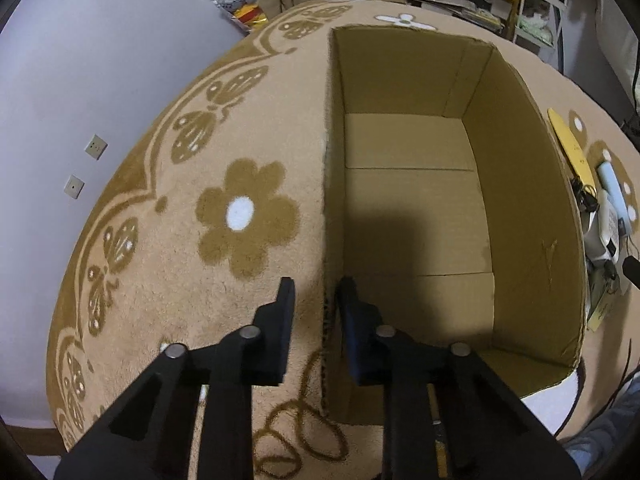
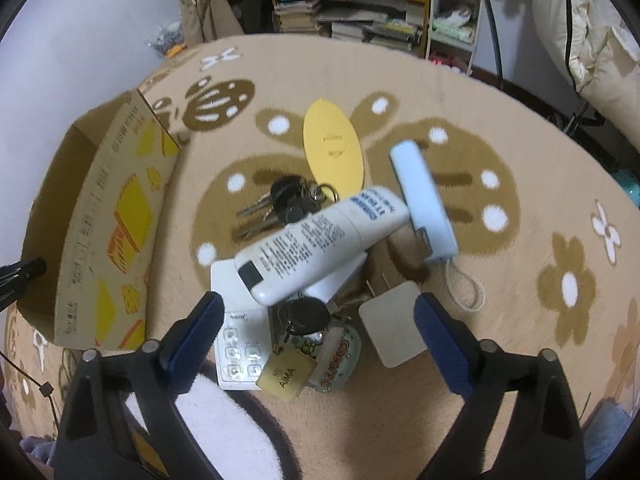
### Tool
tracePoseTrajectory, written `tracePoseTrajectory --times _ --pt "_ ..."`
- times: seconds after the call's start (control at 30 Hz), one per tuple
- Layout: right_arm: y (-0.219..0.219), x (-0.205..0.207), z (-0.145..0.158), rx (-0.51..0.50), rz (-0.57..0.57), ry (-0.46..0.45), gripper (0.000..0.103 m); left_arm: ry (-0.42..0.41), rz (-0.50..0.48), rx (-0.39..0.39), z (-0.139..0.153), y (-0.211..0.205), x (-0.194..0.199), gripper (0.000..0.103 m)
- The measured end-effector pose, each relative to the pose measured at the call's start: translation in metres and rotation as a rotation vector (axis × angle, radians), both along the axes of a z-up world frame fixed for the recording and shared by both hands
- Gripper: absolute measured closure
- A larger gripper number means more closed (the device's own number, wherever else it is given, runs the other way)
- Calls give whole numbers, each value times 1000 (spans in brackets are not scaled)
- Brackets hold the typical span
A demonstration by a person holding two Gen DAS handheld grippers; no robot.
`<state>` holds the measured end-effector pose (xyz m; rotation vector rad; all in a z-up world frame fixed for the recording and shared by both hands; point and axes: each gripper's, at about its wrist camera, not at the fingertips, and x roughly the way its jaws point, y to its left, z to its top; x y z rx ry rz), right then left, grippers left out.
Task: Organize rigid objects
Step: 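Clamp the cardboard box wall with the left gripper while the right tool approaches the item pile, then grasp the small yellow tag from the pile with the right gripper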
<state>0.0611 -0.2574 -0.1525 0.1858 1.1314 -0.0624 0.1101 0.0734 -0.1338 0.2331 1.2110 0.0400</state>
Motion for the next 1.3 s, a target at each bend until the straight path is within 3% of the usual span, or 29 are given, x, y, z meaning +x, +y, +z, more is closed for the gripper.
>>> tracePoseTrajectory --times 0.17,0.33,0.43,0.5,0.63,0.73,1.3 --pt "4 3 -9 -9 35 34 28 9 -11 22 -5 -6 1 90" --pt "7 3 -17 51 52 66 35 6 -23 45 -6 -8 3 89" --pt "8 3 -18 62 56 76 49 8 -19 31 -7 -7 3 90" --pt "9 4 -20 61 60 83 53 10 -14 21 -7 -6 4 90" --pt "6 4 -24 76 41 97 72 9 -3 21 -7 -4 4 90" --pt "0 4 -26 119 15 101 72 9 -1 25 -7 -4 4 90" --pt "6 4 -27 118 18 146 72 12 7 16 -7 -4 4 89"
